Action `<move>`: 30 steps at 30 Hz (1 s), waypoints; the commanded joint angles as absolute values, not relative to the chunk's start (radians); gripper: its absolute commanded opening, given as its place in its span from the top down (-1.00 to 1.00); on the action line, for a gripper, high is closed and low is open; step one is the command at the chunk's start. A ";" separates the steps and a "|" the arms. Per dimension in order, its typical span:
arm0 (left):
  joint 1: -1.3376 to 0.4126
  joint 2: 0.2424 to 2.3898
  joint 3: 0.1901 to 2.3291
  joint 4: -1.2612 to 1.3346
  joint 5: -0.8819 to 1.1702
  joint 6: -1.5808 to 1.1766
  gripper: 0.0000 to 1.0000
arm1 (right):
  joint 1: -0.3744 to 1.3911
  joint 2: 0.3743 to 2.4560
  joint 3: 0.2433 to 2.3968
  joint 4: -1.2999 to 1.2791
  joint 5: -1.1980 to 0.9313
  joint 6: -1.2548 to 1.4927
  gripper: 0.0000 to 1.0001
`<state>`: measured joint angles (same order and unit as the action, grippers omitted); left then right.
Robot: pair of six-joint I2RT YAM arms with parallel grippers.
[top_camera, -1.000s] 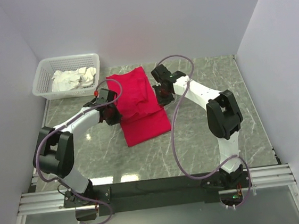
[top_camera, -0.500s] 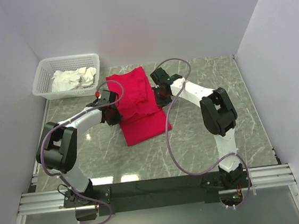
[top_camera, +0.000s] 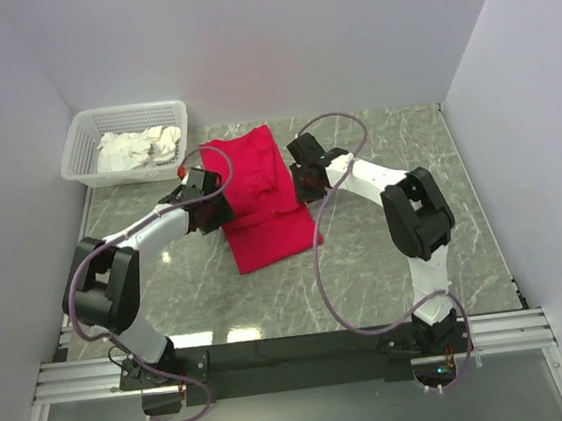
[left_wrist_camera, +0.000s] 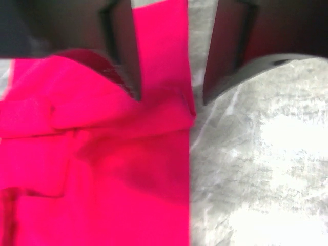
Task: Fold and stack the t-shirts
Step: Fold the tshirt
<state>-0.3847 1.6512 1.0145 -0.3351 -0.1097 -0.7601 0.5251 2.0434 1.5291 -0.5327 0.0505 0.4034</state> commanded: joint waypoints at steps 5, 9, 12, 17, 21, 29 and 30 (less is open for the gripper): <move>-0.541 1.447 0.960 -0.344 -0.219 -0.802 -0.54 | 0.548 1.777 1.382 -0.387 0.046 0.410 0.24; -0.653 1.408 0.904 -0.351 -0.250 -0.865 -0.35 | 0.629 1.743 1.319 -0.362 0.035 0.393 0.28; -0.704 1.425 0.865 -0.330 -0.235 -0.894 -0.13 | 0.667 1.762 1.310 -0.339 0.003 0.405 0.34; -0.713 1.503 0.841 -0.295 -0.207 -0.908 0.10 | 0.681 1.871 1.344 -0.301 -0.064 0.423 0.39; -0.712 1.539 0.841 -0.276 -0.192 -0.908 0.12 | 0.680 1.983 1.463 -0.322 -0.075 0.404 0.42; -0.713 1.516 0.847 -0.308 -0.198 -0.919 0.05 | 0.606 2.022 1.559 -0.342 -0.115 0.436 0.42; -0.712 1.509 0.847 -0.314 -0.193 -0.920 0.04 | 0.594 1.994 1.499 -0.334 -0.151 0.449 0.41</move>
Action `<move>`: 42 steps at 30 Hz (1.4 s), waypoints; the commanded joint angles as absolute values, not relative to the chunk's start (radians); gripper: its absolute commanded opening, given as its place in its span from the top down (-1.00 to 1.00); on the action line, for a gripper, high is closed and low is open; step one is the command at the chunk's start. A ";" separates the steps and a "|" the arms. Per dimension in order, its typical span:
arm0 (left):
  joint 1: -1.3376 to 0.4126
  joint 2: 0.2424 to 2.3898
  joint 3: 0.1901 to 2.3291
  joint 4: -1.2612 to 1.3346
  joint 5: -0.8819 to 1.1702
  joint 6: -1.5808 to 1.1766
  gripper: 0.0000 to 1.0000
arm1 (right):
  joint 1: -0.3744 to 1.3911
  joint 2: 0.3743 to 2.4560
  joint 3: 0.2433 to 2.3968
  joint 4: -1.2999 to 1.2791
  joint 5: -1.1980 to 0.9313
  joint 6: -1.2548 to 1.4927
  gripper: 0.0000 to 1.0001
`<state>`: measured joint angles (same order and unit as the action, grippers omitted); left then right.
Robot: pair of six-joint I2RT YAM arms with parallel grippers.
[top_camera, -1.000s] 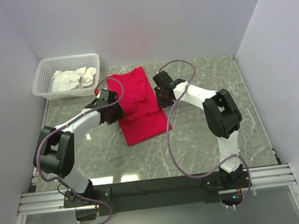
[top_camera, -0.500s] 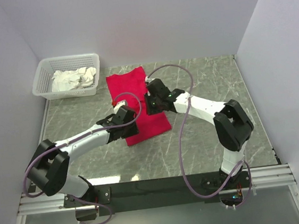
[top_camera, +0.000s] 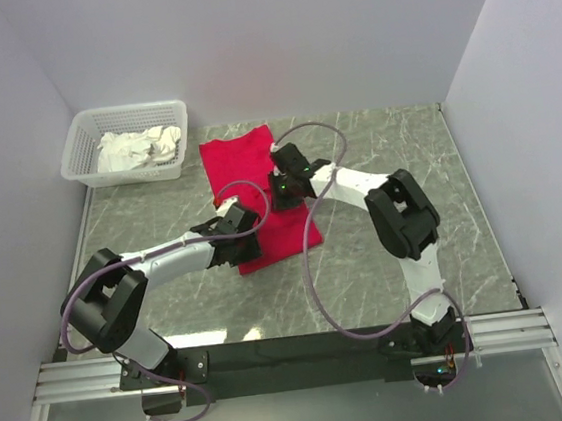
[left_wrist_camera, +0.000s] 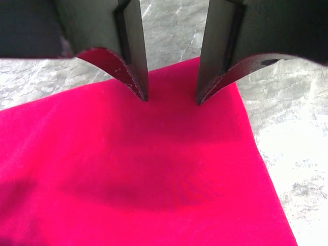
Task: Fold and stack the t-shirts
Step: Fold the tshirt
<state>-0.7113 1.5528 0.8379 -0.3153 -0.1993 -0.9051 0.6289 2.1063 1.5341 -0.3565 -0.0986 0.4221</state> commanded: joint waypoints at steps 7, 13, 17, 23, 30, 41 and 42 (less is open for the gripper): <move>-0.713 1.543 0.838 -0.354 -0.117 -0.928 0.25 | 0.583 1.803 1.182 -0.322 -0.251 0.526 0.40; -0.712 1.583 0.815 -0.446 -0.104 -0.960 0.39 | 0.584 1.770 0.994 -0.269 -0.290 0.635 0.41; -0.713 1.494 0.761 -0.495 -0.127 -0.982 0.42 | 0.624 1.738 0.905 -0.186 -0.349 0.690 0.42; -0.712 1.303 0.761 -0.609 -0.225 -0.977 0.15 | 0.673 1.620 0.871 -0.140 -0.387 0.719 0.41; -0.712 1.144 0.706 -0.490 -0.184 -1.046 0.18 | 0.647 1.554 0.864 -0.138 -0.457 0.614 0.41; -0.649 1.379 0.663 -0.374 -0.163 -1.060 0.87 | 0.509 1.634 0.778 -0.104 -0.402 0.641 0.72; -0.643 1.411 0.657 -0.376 -0.157 -1.068 0.88 | 0.503 1.647 0.776 -0.113 -0.390 0.652 0.74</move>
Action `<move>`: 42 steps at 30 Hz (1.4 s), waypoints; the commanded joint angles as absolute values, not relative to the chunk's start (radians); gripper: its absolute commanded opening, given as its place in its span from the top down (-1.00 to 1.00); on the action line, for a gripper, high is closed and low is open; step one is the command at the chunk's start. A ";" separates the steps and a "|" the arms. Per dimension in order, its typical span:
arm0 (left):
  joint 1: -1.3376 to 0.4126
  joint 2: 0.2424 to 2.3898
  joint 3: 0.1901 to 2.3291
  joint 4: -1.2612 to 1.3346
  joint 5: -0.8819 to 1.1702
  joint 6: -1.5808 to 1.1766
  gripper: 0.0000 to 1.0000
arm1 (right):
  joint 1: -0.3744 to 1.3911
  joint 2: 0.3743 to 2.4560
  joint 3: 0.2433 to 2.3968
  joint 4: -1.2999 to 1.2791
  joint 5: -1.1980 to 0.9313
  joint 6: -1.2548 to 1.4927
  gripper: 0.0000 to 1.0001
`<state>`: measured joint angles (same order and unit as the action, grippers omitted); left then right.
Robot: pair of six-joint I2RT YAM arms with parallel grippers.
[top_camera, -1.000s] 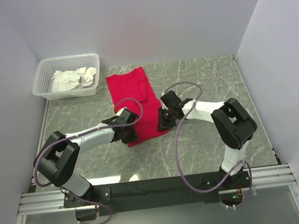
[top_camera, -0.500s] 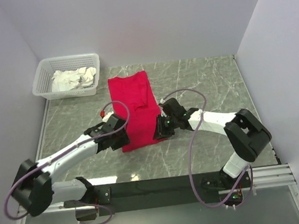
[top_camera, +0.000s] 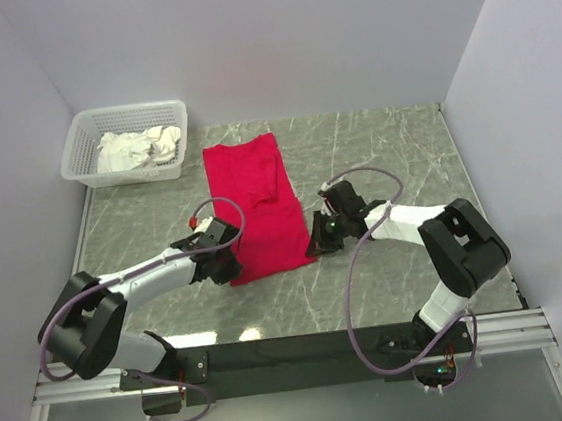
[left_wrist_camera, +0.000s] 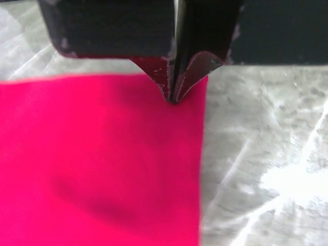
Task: Fold and stack the t-shirts
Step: Fold the tshirt
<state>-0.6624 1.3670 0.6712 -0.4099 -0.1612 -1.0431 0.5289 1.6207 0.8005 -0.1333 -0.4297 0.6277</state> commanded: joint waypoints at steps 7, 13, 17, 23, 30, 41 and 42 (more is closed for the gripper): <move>-0.641 1.457 0.638 -0.442 -0.138 -1.104 0.99 | 0.463 1.712 0.746 -0.136 -0.357 0.704 0.79; -0.641 1.356 0.640 -0.561 -0.184 -1.114 0.96 | 0.468 1.700 0.726 -0.198 -0.397 0.695 0.79; -0.643 1.278 0.615 -0.638 -0.164 -1.123 0.90 | 0.480 1.611 0.684 -0.255 -0.403 0.686 0.78; -0.644 1.102 0.656 -0.718 -0.173 -1.140 0.51 | 0.606 1.456 0.693 -0.366 -0.270 0.654 0.68; -0.644 0.919 0.666 -0.710 -0.163 -1.172 -0.59 | 0.680 1.229 0.788 -0.502 -0.013 0.649 -0.04; -0.669 1.087 0.617 -0.615 -0.106 -1.170 -0.58 | 0.696 0.999 0.753 -0.498 0.055 0.607 -0.44; -0.675 1.107 0.623 -0.608 -0.112 -1.164 -0.57 | 0.699 1.008 0.758 -0.515 0.055 0.614 -0.44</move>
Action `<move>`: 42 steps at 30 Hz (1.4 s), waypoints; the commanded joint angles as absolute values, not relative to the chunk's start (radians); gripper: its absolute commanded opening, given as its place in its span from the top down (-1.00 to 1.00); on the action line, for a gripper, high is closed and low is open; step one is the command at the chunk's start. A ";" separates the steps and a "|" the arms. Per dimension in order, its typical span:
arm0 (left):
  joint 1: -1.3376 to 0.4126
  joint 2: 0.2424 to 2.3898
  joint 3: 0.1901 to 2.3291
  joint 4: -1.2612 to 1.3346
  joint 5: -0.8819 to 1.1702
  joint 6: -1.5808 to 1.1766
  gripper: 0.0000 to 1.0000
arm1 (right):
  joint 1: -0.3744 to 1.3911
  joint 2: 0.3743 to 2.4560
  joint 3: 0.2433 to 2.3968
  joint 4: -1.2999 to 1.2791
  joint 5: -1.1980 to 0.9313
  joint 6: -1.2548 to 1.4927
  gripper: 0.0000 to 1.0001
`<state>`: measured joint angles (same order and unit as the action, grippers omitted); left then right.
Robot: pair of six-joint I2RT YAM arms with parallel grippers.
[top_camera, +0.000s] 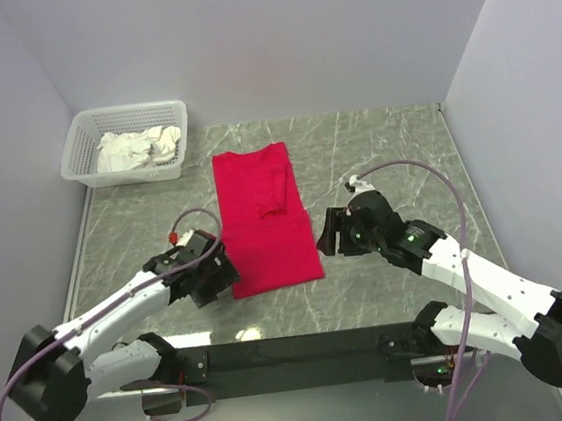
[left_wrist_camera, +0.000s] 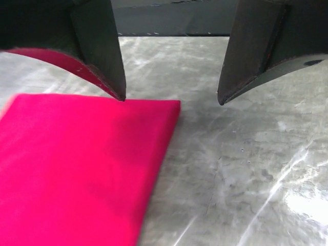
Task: Fold and stack the t-shirts
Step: Fold the tshirt
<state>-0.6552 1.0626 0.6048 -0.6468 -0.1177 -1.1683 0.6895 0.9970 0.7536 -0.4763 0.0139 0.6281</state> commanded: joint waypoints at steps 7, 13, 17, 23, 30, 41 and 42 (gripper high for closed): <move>-0.745 1.298 0.716 -0.643 -0.166 -1.150 -0.08 | 0.707 1.095 0.756 -0.537 0.067 0.626 -0.23; -0.769 1.361 0.724 -0.651 -0.181 -1.151 0.13 | 0.735 1.169 0.778 -0.545 0.067 0.649 -0.15; -0.772 1.397 0.723 -0.638 -0.164 -1.137 0.15 | 0.752 1.233 0.798 -0.549 0.066 0.676 -0.13; -0.778 1.437 0.709 -0.615 -0.152 -1.126 0.23 | 0.788 1.374 0.867 -0.574 0.089 0.698 -0.11; -0.776 1.453 0.692 -0.588 -0.137 -1.115 0.50 | 0.816 1.512 0.907 -0.566 0.078 0.713 -0.09; -0.776 1.424 0.663 -0.551 -0.106 -1.098 0.88 | 0.815 1.608 0.953 -0.586 0.081 0.724 0.01; -0.776 1.422 0.660 -0.551 -0.104 -1.097 0.95 | 0.815 1.611 0.956 -0.591 0.087 0.726 0.03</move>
<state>-0.7692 1.4021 0.7059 -0.5838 -0.1215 -1.1114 0.8082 1.5948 0.9108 -0.5743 0.0608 0.7097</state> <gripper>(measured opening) 0.126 0.493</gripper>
